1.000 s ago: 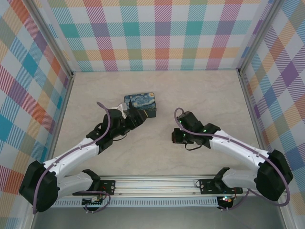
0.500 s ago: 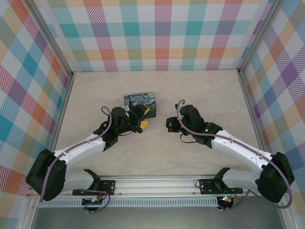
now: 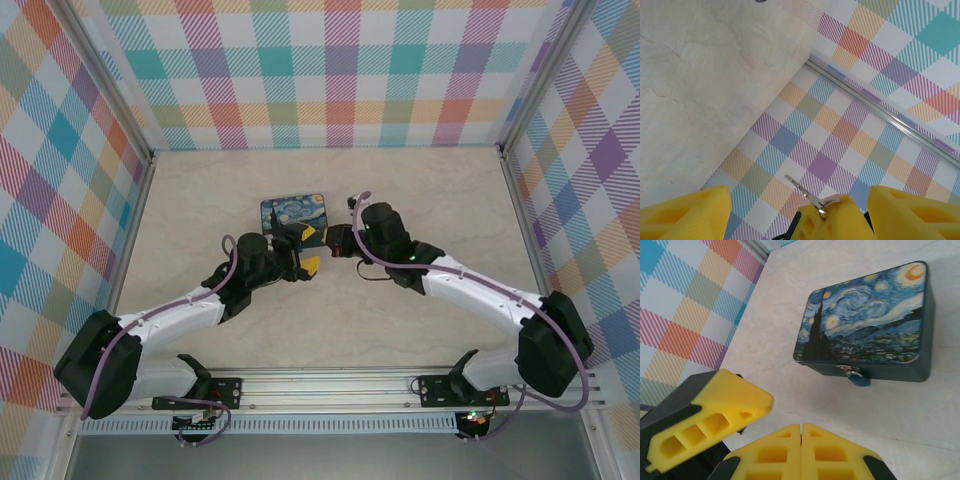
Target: Unlock a padlock with a key
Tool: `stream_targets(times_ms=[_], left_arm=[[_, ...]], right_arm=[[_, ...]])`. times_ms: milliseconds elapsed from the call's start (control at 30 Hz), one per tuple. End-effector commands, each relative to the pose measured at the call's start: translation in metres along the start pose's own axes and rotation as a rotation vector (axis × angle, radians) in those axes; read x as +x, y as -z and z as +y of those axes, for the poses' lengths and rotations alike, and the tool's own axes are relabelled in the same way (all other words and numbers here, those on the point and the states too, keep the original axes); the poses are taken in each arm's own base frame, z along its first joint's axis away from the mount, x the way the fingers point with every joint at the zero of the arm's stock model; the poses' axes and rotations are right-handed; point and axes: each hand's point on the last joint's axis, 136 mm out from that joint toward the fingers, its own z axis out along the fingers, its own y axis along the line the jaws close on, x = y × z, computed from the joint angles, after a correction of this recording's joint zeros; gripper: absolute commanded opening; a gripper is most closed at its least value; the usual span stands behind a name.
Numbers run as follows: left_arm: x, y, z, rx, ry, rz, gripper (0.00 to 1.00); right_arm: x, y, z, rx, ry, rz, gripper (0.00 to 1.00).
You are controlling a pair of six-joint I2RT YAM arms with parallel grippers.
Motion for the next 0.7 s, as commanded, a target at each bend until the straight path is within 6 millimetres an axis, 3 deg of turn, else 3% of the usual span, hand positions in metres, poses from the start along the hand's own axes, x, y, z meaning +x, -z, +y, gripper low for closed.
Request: stream_targets(times_ms=[0, 200, 667], left_arm=[[0.006, -0.003, -0.003, 0.033, 0.051, 0.022, 0.70], [0.002, -0.003, 0.000, 0.037, 0.065, 0.011, 0.62], [-0.002, -0.002, 0.004, 0.039, 0.071, -0.005, 0.46]], right_arm=[[-0.011, -0.004, 0.029, -0.100, 0.024, -0.020, 0.00], [0.000, -0.007, 0.032, -0.109, 0.019, 0.018, 0.00], [0.019, 0.010, 0.019, -0.089, -0.017, 0.047, 0.00]])
